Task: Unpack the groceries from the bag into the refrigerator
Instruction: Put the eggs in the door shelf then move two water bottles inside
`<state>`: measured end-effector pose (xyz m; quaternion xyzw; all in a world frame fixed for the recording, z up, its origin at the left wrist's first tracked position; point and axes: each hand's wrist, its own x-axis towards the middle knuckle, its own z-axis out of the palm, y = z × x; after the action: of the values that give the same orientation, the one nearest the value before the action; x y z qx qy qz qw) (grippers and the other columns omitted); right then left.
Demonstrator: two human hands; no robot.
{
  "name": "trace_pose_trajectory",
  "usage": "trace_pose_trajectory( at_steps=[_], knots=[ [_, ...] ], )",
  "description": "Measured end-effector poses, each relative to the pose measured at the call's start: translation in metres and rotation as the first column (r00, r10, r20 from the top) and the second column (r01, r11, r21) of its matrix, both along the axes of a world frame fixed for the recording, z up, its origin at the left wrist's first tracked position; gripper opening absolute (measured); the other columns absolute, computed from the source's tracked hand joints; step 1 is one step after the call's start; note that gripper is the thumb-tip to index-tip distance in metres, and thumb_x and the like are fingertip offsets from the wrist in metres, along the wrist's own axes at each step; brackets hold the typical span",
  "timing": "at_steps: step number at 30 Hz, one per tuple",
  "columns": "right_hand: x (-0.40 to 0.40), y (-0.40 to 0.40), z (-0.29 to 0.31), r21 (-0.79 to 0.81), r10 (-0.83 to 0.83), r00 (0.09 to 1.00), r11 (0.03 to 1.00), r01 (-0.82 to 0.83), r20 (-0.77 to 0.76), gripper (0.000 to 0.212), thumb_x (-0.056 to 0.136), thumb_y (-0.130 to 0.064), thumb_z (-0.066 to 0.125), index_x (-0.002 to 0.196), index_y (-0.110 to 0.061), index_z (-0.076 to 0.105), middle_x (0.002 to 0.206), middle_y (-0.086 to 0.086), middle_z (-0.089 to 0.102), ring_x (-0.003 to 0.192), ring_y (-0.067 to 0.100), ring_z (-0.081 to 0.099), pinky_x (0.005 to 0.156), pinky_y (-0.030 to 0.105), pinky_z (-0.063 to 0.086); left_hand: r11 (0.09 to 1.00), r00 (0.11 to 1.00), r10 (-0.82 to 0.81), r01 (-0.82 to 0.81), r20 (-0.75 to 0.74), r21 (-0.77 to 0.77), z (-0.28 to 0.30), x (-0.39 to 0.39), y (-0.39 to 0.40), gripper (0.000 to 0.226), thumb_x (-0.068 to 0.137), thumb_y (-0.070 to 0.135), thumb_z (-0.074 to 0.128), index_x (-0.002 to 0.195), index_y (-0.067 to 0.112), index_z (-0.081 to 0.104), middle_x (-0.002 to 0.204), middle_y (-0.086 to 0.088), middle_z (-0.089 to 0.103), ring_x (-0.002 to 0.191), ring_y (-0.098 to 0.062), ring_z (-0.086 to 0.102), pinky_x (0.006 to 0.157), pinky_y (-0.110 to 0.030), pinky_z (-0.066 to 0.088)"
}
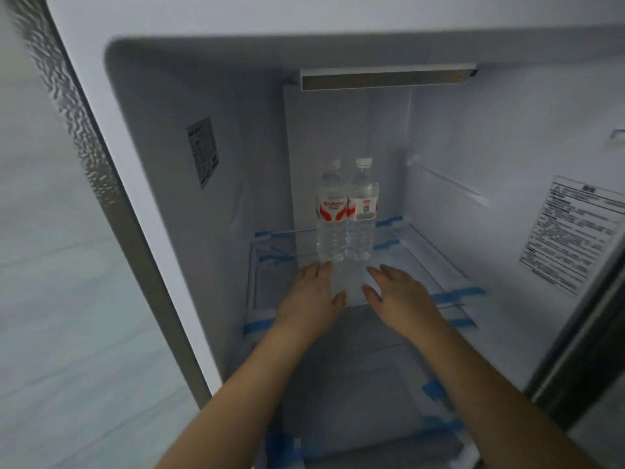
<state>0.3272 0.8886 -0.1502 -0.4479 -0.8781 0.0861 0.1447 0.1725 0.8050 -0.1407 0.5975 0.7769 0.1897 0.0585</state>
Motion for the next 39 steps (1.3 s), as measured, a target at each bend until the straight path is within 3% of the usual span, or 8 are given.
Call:
trace_pose_trajectory(
  at_steps=[4,8,11,19,28,33,36,39],
  knots=[
    [0.013,-0.027,-0.009,0.163,-0.020,0.996,0.987,0.006,0.084,0.055,0.099,-0.046,0.029,0.147,-0.019,0.037,0.154,0.010,0.036,0.141,0.030,0.031,0.114,0.043,0.023,0.999,0.941,0.040,-0.037,-0.337,0.013,0.000,0.010,-0.025,0.064,0.100,0.046,0.035,0.154,0.018,0.013,0.162,-0.008,0.015,0.147,-0.028,0.014,0.118,-0.046,0.016],
    [0.024,-0.052,-0.007,0.194,-0.025,0.994,0.981,0.003,0.110,0.077,0.086,-0.052,0.001,0.147,-0.021,0.036,0.155,0.008,0.034,0.144,0.029,0.027,0.116,0.046,0.017,0.999,0.906,0.037,-0.033,-0.423,0.015,-0.003,0.018,-0.048,0.062,0.101,0.049,0.029,0.154,0.021,0.014,0.162,-0.006,0.016,0.148,-0.027,0.012,0.119,-0.047,0.012],
    [0.030,-0.067,-0.010,0.199,-0.021,0.991,0.980,-0.005,0.129,0.074,0.089,-0.052,0.003,0.145,-0.020,0.041,0.152,0.008,0.039,0.143,0.030,0.030,0.116,0.047,0.019,0.999,0.886,0.039,-0.034,-0.462,0.020,-0.007,0.022,-0.065,0.059,0.101,0.047,0.025,0.154,0.022,0.015,0.161,-0.006,0.019,0.148,-0.026,0.012,0.119,-0.048,0.009],
    [0.066,-0.102,-0.019,0.169,0.042,0.983,0.983,-0.073,0.181,0.063,0.093,-0.050,0.020,0.137,-0.016,0.052,0.140,0.012,0.053,0.132,0.034,0.046,0.108,0.050,0.034,0.994,0.882,0.108,-0.102,-0.459,0.038,-0.021,0.059,-0.117,0.060,0.098,0.051,0.023,0.149,0.021,0.034,0.153,-0.008,0.038,0.143,-0.028,0.028,0.118,-0.050,0.012],
    [0.110,-0.137,-0.033,0.094,0.098,0.989,0.990,-0.108,0.109,0.061,0.091,-0.046,0.027,0.132,-0.012,0.056,0.130,0.016,0.061,0.123,0.038,0.054,0.101,0.054,0.044,0.988,0.881,0.119,-0.150,-0.458,-0.031,-0.039,0.122,-0.171,0.075,0.087,0.059,0.001,0.154,0.028,0.015,0.163,0.000,0.015,0.150,-0.021,0.002,0.117,-0.045,-0.008],
    [0.105,-0.164,-0.033,0.114,0.216,0.973,0.968,-0.224,0.079,0.064,0.092,-0.047,0.022,0.137,-0.012,0.051,0.137,0.015,0.056,0.128,0.037,0.049,0.104,0.053,0.040,0.967,0.876,0.233,-0.253,-0.423,0.008,-0.045,0.130,-0.216,0.062,0.094,0.054,0.027,0.146,0.024,0.040,0.152,-0.005,0.041,0.145,-0.025,0.029,0.116,-0.051,0.014],
    [0.095,-0.188,-0.029,0.121,0.275,0.958,0.951,-0.284,0.084,0.066,0.092,-0.049,0.017,0.140,-0.014,0.047,0.143,0.012,0.051,0.133,0.034,0.044,0.107,0.051,0.035,0.945,0.870,0.288,-0.325,-0.401,-0.025,-0.042,0.129,-0.253,0.066,0.095,0.059,0.017,0.153,0.028,0.022,0.161,-0.002,0.022,0.150,-0.023,0.010,0.119,-0.048,0.000],
    [0.083,-0.214,-0.026,0.107,0.363,0.926,0.922,-0.373,0.100,0.064,0.096,-0.050,0.010,0.150,-0.020,0.027,0.156,0.006,0.032,0.145,0.029,0.025,0.115,0.046,0.021,0.902,0.860,0.345,-0.415,-0.376,-0.122,-0.042,0.125,-0.288,0.068,0.095,0.063,0.011,0.155,0.032,0.000,0.164,0.002,-0.002,0.150,-0.021,-0.009,0.120,-0.048,-0.007]
  ],
)
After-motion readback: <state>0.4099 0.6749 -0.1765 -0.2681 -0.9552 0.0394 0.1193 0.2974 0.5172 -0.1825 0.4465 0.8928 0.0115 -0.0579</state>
